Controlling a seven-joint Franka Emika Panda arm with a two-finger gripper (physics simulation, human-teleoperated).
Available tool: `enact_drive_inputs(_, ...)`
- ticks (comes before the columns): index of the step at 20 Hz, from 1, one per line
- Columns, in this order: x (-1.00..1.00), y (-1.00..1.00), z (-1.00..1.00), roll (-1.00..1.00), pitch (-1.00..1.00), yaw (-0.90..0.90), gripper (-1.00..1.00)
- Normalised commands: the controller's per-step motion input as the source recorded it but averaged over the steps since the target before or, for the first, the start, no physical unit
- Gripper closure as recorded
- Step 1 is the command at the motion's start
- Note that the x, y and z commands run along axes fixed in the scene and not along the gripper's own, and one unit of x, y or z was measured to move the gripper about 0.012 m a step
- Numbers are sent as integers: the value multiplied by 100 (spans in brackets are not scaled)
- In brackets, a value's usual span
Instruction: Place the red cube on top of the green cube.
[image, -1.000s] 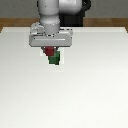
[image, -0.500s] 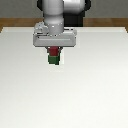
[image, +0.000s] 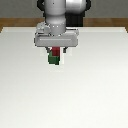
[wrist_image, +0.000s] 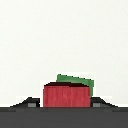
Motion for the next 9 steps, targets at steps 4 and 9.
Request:
enact_drive_inputs(4, 0, 0, 0, 0, 0, 0, -100)
enact_drive_inputs(9, 0, 0, 0, 0, 0, 0, -100)
